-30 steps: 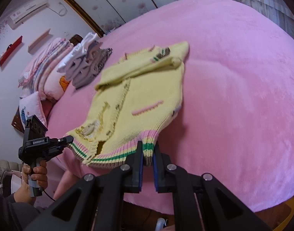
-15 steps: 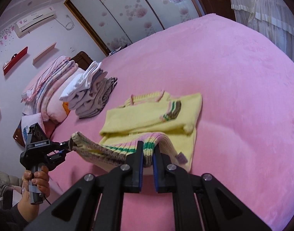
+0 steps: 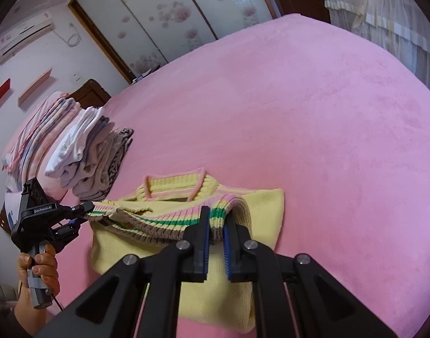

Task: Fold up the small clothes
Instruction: 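Grasp the striped hem with both tools and fold it up over the collar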

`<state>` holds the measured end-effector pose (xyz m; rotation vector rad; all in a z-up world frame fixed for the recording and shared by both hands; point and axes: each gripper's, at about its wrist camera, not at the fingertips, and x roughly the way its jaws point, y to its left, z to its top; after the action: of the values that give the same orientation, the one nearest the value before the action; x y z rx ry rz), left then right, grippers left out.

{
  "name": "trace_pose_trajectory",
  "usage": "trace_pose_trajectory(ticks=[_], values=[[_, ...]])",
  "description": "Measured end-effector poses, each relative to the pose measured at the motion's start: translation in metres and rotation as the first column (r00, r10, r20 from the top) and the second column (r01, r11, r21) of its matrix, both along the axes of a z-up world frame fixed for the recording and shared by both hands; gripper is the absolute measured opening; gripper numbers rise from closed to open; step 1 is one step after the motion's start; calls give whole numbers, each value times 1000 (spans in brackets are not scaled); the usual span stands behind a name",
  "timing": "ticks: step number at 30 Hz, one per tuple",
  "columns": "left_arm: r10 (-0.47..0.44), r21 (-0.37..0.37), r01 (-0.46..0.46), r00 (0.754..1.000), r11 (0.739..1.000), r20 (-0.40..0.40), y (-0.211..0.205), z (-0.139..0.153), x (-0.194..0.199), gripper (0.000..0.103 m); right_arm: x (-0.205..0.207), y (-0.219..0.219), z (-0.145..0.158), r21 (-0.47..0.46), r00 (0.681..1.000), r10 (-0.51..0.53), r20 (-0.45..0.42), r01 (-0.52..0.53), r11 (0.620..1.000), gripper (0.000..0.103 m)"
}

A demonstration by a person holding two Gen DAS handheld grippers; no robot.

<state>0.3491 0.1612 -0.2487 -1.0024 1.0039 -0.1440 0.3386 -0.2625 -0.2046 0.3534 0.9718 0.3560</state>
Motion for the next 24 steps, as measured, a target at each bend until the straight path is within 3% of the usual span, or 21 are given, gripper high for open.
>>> trace_pose_trajectory(ticks=[8,15,17,19,22,24], values=[[23,-25,-25,998,999,-66,-6,-32,23,12,30,1,-35,1,995,-39,-88,39,999,8],[60,-63,-65,994,996,-86,-5,-37,35,35,45,1,-34,56,990,-58,-127,66,996,16],[99,-55,-102,993,993,-62,-1,-31,33,58,47,-1,-32,67,989,-68,-131,78,995,21],[143,-57,-144,989,988,-32,5,-23,32,62,48,-4,-27,72,989,-96,-114,105,992,41],[157,-25,-157,988,987,-14,8,-13,34,62,47,-11,-15,81,989,-132,-73,137,987,47],[155,38,-155,988,987,0,6,-3,34,62,45,-12,-7,55,989,-145,-35,147,988,47]])
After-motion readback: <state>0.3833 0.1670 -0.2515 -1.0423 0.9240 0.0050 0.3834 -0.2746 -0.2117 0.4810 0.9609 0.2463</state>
